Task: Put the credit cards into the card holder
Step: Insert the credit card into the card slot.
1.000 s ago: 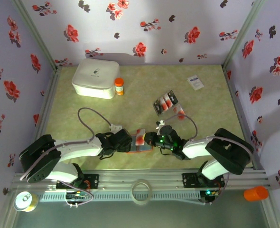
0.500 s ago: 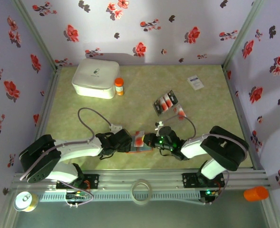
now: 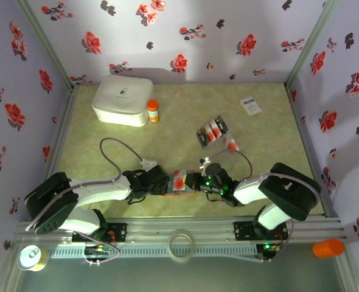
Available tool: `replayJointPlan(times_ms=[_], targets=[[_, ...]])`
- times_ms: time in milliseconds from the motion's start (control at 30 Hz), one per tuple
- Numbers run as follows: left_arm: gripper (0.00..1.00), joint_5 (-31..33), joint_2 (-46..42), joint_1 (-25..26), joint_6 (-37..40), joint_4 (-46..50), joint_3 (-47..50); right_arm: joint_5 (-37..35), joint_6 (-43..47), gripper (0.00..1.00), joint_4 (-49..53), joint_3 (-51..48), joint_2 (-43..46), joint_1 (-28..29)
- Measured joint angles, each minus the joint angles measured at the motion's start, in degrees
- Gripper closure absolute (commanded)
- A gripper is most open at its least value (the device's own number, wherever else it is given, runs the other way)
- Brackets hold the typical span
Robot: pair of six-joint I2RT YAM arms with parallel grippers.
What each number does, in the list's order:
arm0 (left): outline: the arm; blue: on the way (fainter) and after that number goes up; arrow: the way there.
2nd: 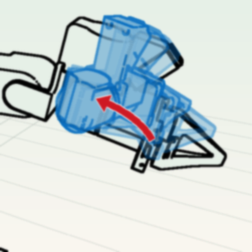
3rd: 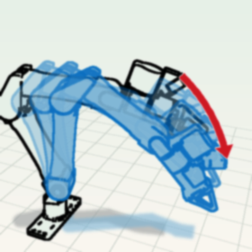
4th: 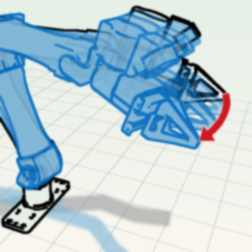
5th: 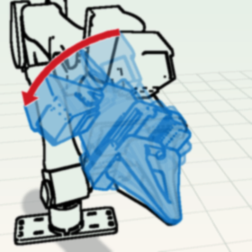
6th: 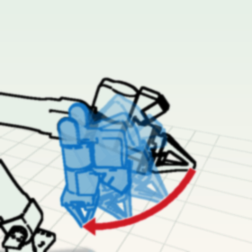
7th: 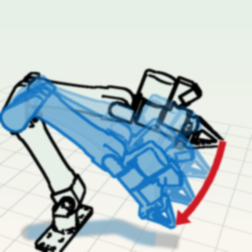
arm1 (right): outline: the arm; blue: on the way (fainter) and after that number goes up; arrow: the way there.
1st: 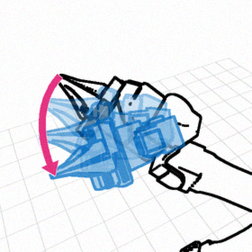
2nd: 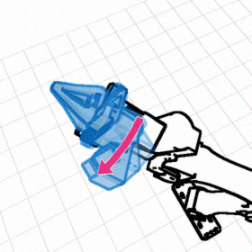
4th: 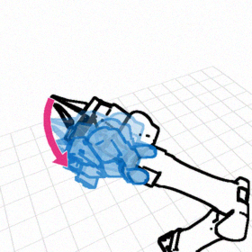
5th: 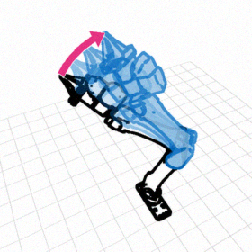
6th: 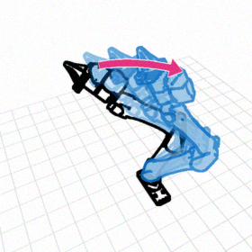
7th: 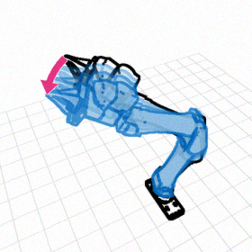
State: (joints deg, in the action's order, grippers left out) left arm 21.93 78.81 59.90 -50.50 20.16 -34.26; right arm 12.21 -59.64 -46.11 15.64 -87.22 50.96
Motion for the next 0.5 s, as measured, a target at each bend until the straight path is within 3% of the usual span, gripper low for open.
replayJointPlan(times_ms=[500], targets=[[0.00, 0.04, 0.00, 0.11, -0.17, -0.83, 0.48, 1.84, 0.70, 1.00, 3.19, 0.07, 0.50, 0.00]])
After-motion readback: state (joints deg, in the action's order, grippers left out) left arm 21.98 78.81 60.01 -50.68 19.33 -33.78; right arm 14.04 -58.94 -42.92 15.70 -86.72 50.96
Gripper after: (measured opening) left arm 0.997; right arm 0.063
